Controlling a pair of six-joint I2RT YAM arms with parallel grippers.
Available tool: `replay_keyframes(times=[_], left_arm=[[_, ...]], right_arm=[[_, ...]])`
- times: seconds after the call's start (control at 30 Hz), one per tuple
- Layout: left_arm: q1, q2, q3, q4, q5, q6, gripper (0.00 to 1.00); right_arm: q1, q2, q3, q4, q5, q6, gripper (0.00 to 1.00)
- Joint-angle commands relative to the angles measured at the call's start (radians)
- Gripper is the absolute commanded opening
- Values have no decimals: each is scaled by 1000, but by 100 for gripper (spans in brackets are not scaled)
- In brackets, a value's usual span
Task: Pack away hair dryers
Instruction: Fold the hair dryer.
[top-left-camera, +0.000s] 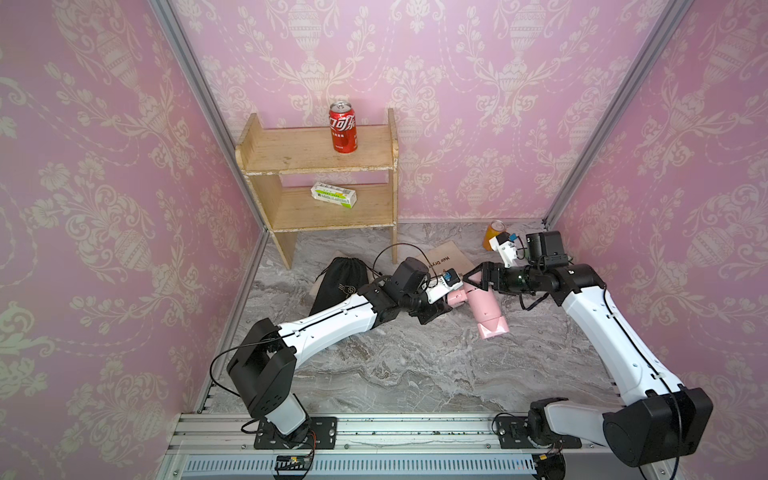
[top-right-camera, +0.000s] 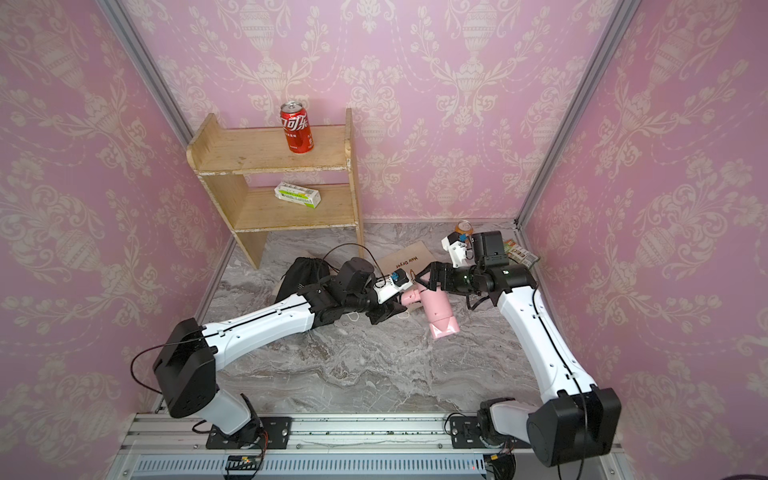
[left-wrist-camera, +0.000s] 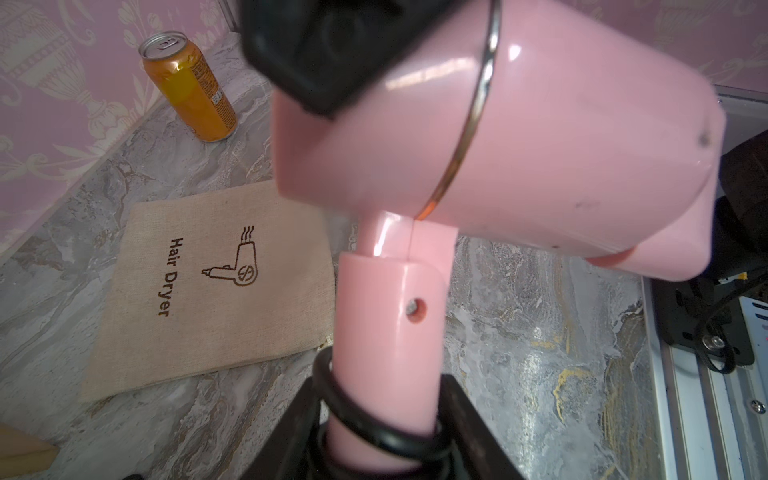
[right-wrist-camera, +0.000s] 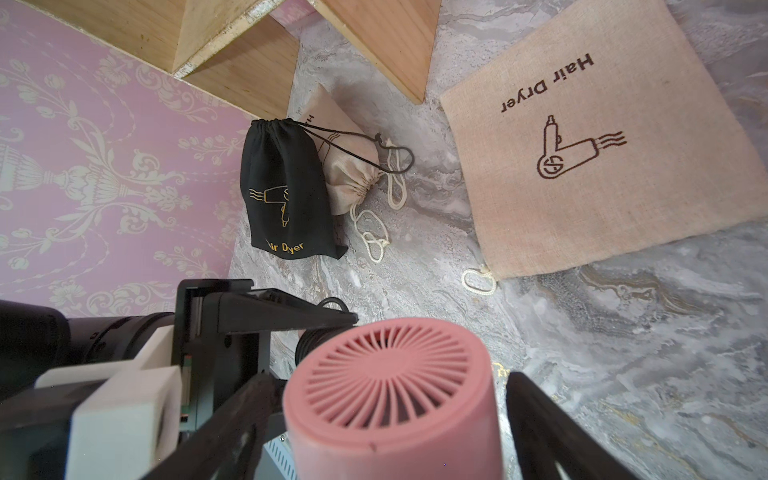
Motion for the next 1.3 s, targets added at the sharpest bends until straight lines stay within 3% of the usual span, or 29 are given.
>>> replay_keyframes(times=[0.0, 0.23, 0.43, 0.67, 0.9, 1.27], left_arm=[[21, -22, 57, 88, 65, 7, 25], [33, 2, 89, 112, 83, -5, 24], [52, 8, 106, 130, 84, -27, 23], [84, 18, 122, 171, -32, -123, 26], [93, 38, 174, 187, -142, -314, 26], [17, 60, 211, 247, -250, -560, 25]], right_arm=[[11, 18, 38, -21, -20, -27, 89], [17, 63, 64, -23, -28, -31, 82], [22, 73, 73, 19, -22, -2, 52], [29, 34, 58, 146, 15, 94, 38], [110, -24, 25, 322, 151, 208, 37], [219, -126, -111, 636, 523, 407, 37]])
